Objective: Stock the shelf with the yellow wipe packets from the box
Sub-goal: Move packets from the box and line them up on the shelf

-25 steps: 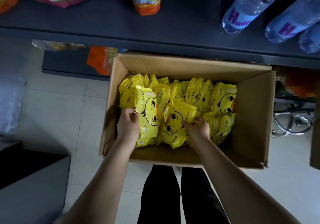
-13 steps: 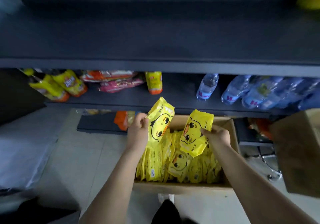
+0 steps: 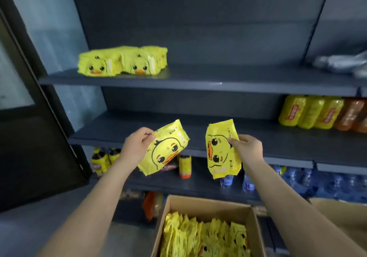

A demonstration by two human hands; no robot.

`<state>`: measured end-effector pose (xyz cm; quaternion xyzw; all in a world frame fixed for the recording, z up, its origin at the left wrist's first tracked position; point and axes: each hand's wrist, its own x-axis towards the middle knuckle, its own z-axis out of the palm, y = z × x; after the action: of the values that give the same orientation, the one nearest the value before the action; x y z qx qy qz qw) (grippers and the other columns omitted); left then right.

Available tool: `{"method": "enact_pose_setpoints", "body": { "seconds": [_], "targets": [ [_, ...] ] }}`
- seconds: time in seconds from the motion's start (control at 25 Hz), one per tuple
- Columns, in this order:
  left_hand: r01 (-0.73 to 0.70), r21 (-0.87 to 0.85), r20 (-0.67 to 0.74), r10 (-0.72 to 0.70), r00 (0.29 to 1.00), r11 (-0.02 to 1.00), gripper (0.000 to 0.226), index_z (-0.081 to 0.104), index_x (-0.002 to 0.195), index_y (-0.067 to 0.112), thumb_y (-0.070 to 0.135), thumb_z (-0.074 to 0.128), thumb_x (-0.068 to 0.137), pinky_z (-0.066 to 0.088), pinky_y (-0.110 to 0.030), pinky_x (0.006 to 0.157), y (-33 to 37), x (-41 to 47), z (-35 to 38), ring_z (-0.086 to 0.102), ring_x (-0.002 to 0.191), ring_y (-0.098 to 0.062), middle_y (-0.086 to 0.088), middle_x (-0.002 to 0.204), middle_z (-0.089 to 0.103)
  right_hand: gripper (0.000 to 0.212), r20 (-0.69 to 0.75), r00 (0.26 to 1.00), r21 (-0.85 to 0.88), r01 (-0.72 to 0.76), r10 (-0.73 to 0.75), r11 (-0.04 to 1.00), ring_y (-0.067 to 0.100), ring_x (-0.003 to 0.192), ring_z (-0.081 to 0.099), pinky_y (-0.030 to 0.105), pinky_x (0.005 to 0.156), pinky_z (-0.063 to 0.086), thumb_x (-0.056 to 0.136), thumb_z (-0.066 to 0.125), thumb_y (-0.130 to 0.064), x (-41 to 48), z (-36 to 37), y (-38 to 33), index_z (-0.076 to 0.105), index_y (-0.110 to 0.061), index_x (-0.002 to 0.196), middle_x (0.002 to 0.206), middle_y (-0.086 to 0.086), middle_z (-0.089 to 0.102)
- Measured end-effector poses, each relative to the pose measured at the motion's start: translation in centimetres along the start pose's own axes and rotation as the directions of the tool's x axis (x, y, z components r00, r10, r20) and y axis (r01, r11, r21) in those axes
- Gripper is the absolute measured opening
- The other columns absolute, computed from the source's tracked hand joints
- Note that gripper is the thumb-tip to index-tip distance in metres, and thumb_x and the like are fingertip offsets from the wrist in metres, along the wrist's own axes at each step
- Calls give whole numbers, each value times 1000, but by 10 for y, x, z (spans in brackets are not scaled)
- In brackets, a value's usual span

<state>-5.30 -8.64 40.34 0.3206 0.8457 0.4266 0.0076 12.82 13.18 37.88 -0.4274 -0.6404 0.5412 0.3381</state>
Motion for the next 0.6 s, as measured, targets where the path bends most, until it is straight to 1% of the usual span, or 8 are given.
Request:
{"method": "enact_pose_setpoints", "body": {
  "seconds": [0.08, 0.16, 0.24, 0.32, 0.4, 0.48, 0.52, 0.6],
  "targets": [
    [-51, -11, -27, 50, 998, 999, 20, 61, 108, 8, 18, 52, 94, 35, -22, 77, 15, 7, -39, 53, 92, -10, -3, 106, 65, 9, 13, 996, 7, 88, -88, 996, 24, 76, 63, 41, 78, 55, 82, 70, -15, -11, 2, -45, 68, -11, 89, 82, 7, 67],
    [-99, 18, -33, 100, 994, 995, 20, 61, 108, 9, 20, 52, 94, 36, -22, 78, 26, 20, -74, 53, 94, -10, -1, 104, 64, 8, 20, 988, 16, 156, -156, 988, 24, 73, 62, 41, 77, 54, 81, 70, -15, -19, 9, -82, 69, -8, 85, 79, 7, 67],
    [-152, 67, -26, 154, 988, 986, 19, 62, 107, 10, 21, 51, 95, 36, -23, 77, 34, 38, -105, 53, 93, -11, 1, 102, 62, 11, 31, 976, 20, 215, -216, 976, 24, 73, 63, 39, 76, 55, 83, 69, -14, -23, 19, -113, 70, -6, 91, 78, 5, 67],
    [-213, 97, -25, 217, 976, 972, 16, 62, 102, 12, 20, 50, 95, 37, -25, 75, 35, 56, -135, 53, 92, -12, 1, 99, 61, 10, 33, 965, 6, 259, -259, 966, 24, 79, 65, 39, 80, 55, 85, 67, -15, -26, 35, -140, 70, -12, 94, 82, 2, 68],
    [-266, 95, -32, 270, 962, 959, 12, 60, 97, 15, 20, 50, 95, 38, -24, 68, 32, 76, -165, 53, 91, -13, 4, 95, 59, 7, 8, 952, -6, 307, -307, 952, 25, 85, 66, 40, 83, 55, 86, 66, -16, -30, 55, -164, 68, -17, 93, 87, 2, 68],
    [-307, 99, -35, 312, 950, 947, 14, 60, 101, 14, 20, 49, 95, 36, -16, 64, 26, 100, -193, 51, 90, -12, 4, 96, 57, 11, -12, 936, -15, 352, -352, 936, 24, 88, 65, 40, 85, 53, 88, 63, -15, -34, 80, -185, 69, -16, 98, 91, 3, 68],
    [-327, 105, -26, 332, 943, 939, 17, 61, 104, 12, 21, 49, 95, 35, -14, 63, 22, 111, -205, 51, 91, -12, 4, 97, 58, 15, -20, 929, -24, 370, -370, 929, 24, 90, 64, 39, 85, 53, 90, 61, -15, -36, 92, -194, 69, -14, 103, 95, 3, 68],
    [-359, 109, 0, 361, 933, 927, 18, 61, 105, 11, 22, 50, 95, 37, -16, 66, 16, 130, -221, 54, 93, -16, 1, 100, 60, 21, -26, 912, -61, 408, -410, 911, 25, 94, 64, 40, 87, 52, 92, 58, -15, -40, 112, -208, 67, -13, 111, 100, 4, 68]
  ]
}}
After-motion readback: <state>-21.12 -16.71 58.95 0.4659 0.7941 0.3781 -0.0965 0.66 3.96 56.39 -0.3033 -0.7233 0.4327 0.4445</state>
